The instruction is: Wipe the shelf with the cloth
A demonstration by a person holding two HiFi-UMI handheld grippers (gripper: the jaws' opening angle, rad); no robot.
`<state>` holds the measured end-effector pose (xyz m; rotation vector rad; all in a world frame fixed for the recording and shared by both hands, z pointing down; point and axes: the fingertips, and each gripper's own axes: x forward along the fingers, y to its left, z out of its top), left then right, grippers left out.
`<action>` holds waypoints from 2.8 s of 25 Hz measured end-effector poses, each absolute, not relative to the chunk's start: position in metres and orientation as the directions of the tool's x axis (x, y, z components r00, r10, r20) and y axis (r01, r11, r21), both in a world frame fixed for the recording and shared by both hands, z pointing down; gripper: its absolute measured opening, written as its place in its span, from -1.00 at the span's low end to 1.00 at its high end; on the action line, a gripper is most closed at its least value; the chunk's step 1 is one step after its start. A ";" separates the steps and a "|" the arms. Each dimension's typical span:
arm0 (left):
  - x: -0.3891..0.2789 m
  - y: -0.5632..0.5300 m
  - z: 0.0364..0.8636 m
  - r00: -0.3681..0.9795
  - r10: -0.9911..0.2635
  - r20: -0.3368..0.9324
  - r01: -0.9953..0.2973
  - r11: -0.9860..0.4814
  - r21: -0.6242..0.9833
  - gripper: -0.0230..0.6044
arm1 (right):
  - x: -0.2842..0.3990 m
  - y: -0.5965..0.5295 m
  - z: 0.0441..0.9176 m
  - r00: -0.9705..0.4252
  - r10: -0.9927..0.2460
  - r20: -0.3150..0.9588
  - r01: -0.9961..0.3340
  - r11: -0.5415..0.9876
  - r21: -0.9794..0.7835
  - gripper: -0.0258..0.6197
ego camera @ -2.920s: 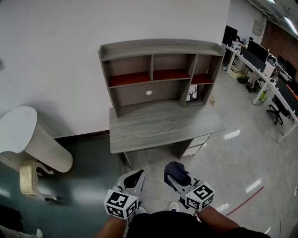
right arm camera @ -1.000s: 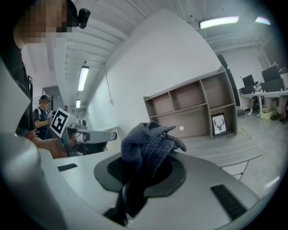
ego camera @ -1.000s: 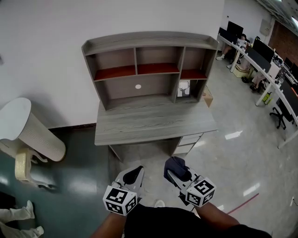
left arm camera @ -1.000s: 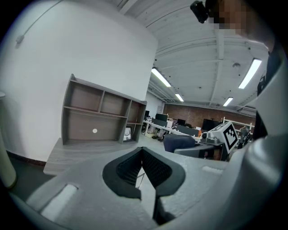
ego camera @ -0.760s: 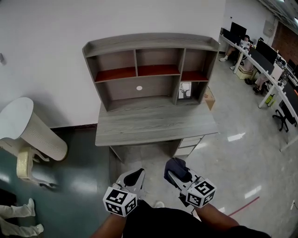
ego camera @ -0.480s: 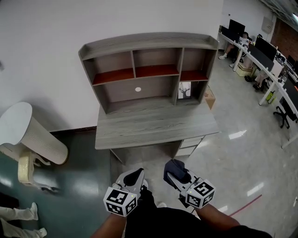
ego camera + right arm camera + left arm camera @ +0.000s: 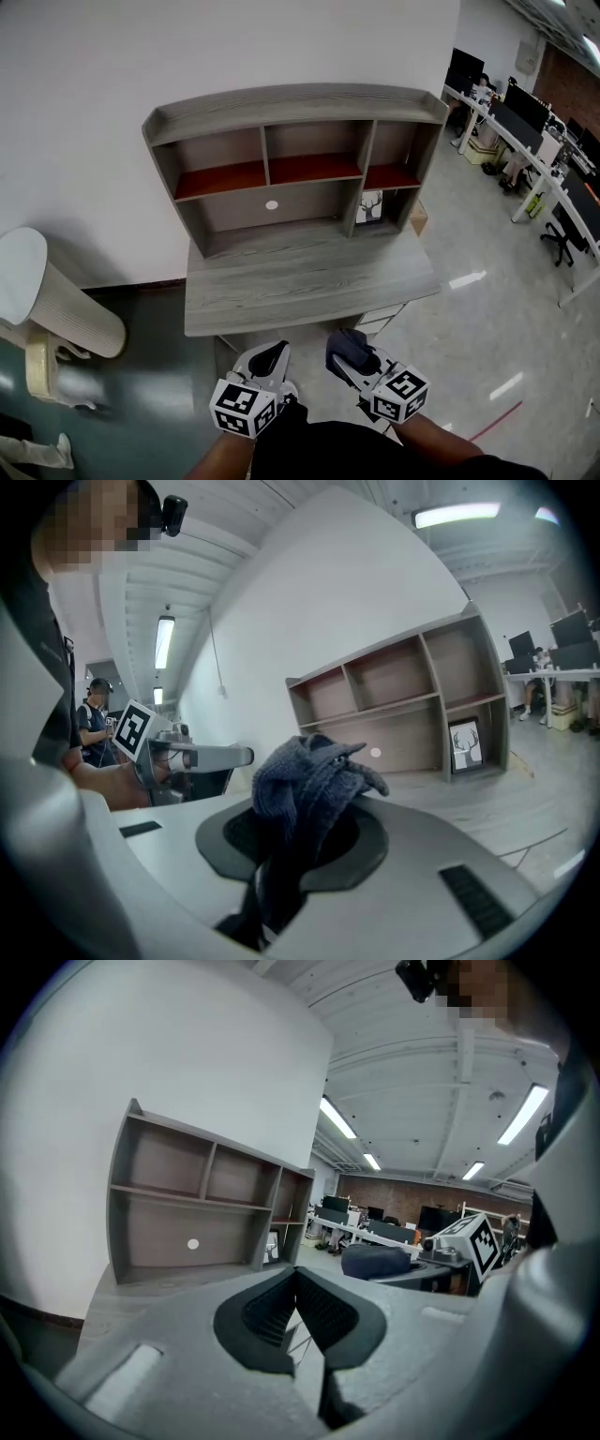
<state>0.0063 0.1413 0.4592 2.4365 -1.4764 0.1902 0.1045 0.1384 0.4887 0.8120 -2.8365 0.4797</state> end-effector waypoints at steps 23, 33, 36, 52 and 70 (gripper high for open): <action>-0.095 -0.035 0.458 0.541 -0.800 0.258 -0.841 -0.510 0.180 -0.90 | 0.000 -0.040 0.479 -0.784 -0.575 0.236 -0.620 0.746 -0.243 -0.66; -0.098 -0.069 0.467 0.501 -0.820 0.277 -0.865 -0.466 0.186 -0.90 | -0.002 -0.084 0.475 -0.807 -0.546 0.225 -0.588 0.775 -0.229 -0.66; -0.094 -0.085 0.463 0.475 -0.837 0.273 -0.879 -0.438 0.188 -0.90 | 0.000 -0.101 0.471 -0.824 -0.518 0.228 -0.563 0.795 -0.227 -0.66; -0.042 -0.161 0.451 0.331 -0.906 0.265 -0.942 -0.297 0.159 -0.90 | 0.045 -0.190 0.466 -0.891 -0.398 0.217 -0.440 0.875 -0.203 -0.66; -0.092 -0.187 0.445 0.320 -0.902 0.290 -0.947 -0.298 0.119 -0.90 | -0.012 -0.266 0.405 -0.870 -0.486 0.079 -0.492 0.867 -0.077 -0.67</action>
